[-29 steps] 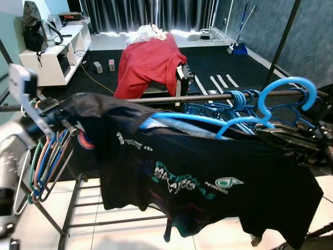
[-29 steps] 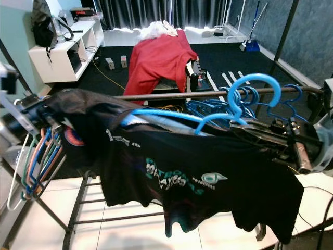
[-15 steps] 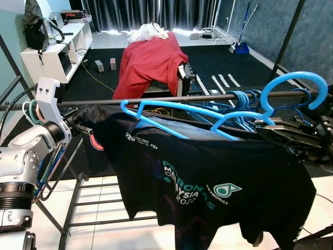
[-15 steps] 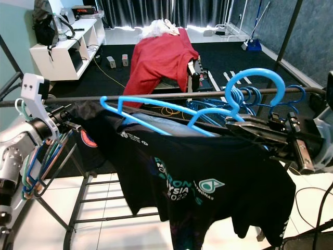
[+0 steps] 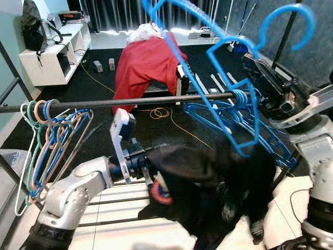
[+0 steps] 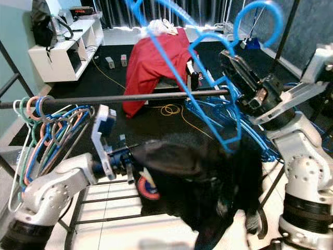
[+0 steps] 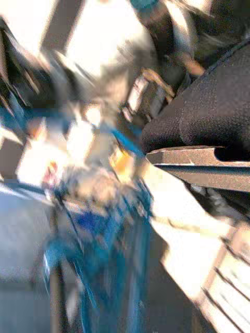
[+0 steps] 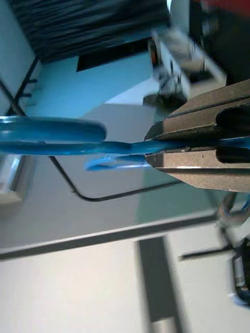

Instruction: Hang hanger

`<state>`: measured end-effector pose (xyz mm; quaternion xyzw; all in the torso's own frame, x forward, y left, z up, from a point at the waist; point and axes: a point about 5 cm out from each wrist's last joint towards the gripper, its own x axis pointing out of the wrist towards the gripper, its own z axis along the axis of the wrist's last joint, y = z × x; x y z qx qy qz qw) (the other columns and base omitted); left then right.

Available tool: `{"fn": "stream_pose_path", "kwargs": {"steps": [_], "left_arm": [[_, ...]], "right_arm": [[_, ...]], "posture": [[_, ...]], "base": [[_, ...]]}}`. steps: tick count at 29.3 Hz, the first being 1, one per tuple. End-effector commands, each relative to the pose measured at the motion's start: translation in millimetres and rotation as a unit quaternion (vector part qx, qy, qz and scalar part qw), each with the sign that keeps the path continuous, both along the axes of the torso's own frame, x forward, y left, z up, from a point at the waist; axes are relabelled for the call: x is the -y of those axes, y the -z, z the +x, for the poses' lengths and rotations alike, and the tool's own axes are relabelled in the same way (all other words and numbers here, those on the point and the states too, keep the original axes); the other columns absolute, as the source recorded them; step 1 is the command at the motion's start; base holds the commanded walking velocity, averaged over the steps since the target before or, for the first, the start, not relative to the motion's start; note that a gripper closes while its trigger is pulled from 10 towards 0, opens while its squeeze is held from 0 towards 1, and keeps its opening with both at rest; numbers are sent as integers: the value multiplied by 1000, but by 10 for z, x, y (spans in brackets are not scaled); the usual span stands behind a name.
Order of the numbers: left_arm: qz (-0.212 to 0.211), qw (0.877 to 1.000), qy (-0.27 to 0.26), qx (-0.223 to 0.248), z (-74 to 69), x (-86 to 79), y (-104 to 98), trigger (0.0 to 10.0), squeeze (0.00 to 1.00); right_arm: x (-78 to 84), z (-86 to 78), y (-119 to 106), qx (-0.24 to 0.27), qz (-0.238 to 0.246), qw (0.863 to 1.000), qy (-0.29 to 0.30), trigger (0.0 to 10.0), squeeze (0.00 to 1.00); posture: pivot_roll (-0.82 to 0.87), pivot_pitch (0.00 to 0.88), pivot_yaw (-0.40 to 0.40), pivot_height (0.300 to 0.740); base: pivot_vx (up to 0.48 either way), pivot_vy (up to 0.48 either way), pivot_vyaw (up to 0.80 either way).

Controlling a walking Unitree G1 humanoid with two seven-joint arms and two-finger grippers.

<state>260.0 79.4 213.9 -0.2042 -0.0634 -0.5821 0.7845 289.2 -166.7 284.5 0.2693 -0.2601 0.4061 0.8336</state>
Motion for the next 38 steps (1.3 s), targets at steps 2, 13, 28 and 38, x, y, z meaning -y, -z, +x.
{"fn": "stream_pose_path", "kwargs": {"steps": [2,13,28,38], "left_arm": [[-17,999,32,6,-82,110,-64,10000,0],[130,953,-275,1,247,-550,271,10000,0],[233,770,-590,-69,53,-1409,714,10000,0],[237,752,-611,-72,42,-1360,838,10000,0]], "right_arm": [[-192,74,121,-40,31,999,-14,0,0],[-49,177,355,-82,-141,981,100,10000,0],[111,-11,1250,-213,-326,901,191,10000,0],[131,-53,1520,-222,-382,876,194,10000,0]], "posture": [[-84,16,22,740],[-81,27,22,740],[-67,52,-5,740],[-62,50,-9,740]], "base": [[0,0,0],[0,0,0],[-137,0,0],[-379,0,0]]}}
